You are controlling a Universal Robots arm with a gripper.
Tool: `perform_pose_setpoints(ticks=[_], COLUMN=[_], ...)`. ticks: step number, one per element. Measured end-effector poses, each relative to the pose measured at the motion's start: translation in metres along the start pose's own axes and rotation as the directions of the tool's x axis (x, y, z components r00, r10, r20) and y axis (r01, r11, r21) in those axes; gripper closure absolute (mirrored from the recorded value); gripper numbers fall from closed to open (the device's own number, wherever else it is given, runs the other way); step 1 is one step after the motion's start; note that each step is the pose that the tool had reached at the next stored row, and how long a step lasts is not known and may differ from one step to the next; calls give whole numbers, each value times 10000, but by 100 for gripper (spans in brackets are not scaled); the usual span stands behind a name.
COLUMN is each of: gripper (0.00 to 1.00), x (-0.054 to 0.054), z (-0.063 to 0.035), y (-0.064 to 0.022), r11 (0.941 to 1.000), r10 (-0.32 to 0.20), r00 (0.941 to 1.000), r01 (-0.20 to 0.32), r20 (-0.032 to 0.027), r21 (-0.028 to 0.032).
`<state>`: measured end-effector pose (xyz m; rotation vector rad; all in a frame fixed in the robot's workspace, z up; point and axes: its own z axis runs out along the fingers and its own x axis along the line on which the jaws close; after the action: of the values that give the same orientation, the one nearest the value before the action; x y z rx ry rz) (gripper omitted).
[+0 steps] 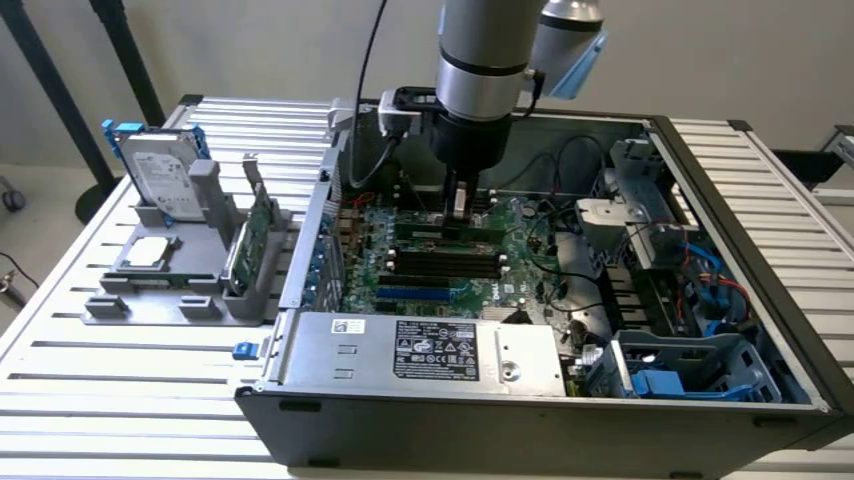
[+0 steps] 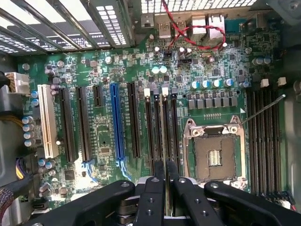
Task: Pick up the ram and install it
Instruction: 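Insert the ram into the slot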
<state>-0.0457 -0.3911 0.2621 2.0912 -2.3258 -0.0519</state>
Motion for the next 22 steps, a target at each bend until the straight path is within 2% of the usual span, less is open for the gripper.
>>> perform_pose_setpoints(ticks=[10,22], gripper=[86,86], x=[8,48], z=[154,186], y=[-8,-23], r11=[10000,10000], r10=[0,-2], r00=[10000,10000], r01=[0,2], r20=[-20,-38], r21=[-10,-33])
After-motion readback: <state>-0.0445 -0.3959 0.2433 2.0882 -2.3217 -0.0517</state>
